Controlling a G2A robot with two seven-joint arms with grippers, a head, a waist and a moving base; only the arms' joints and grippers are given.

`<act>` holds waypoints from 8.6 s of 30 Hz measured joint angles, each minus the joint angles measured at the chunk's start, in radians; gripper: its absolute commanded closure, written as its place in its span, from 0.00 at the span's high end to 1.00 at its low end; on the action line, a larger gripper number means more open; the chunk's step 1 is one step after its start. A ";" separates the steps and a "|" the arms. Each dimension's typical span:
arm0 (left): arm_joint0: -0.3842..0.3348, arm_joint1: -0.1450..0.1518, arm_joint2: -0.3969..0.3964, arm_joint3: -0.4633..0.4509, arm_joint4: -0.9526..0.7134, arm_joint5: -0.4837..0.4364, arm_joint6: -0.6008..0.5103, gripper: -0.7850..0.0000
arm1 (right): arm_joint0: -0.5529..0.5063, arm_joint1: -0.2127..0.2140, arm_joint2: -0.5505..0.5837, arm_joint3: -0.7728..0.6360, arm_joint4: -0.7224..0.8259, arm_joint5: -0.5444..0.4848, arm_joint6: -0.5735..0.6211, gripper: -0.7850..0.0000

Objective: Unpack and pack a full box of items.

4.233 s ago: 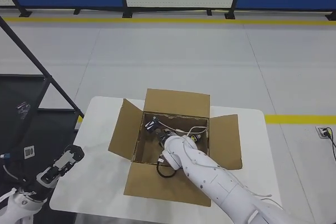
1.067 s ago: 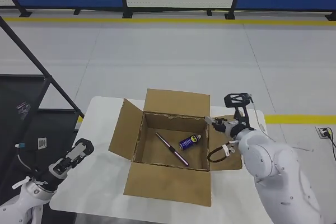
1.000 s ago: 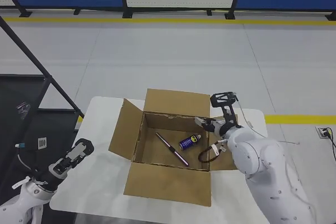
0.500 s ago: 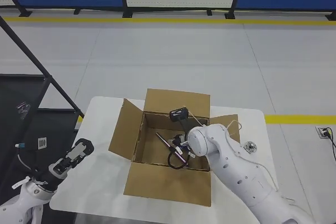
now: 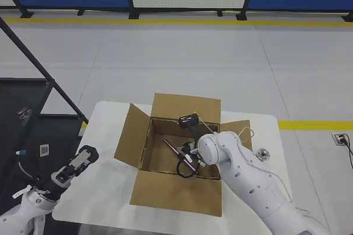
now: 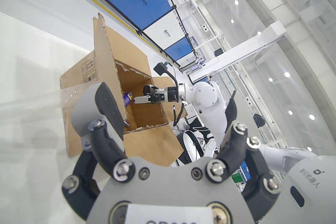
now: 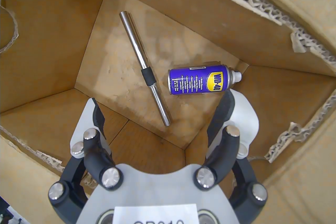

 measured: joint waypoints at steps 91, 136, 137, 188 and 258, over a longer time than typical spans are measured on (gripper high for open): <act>0.000 0.000 0.000 0.000 0.000 0.000 0.000 1.00 | -0.061 -0.207 0.002 0.316 0.145 0.410 -0.580 0.00; 0.000 0.000 0.000 0.000 0.000 0.000 0.000 1.00 | -0.731 -0.066 0.252 -0.487 -0.234 -0.209 -1.402 0.00; 0.000 0.000 0.000 0.000 0.000 0.000 0.000 1.00 | -0.759 -0.062 0.266 -0.510 -0.253 -0.223 -1.450 0.00; 0.000 0.000 0.000 0.000 0.000 0.000 0.000 1.00 | -0.974 -0.031 0.727 -0.147 -0.273 -0.045 -1.956 0.00; 0.000 0.000 0.000 0.000 0.000 0.000 0.000 1.00 | -0.838 -0.055 0.692 0.024 -0.428 0.043 -1.889 0.00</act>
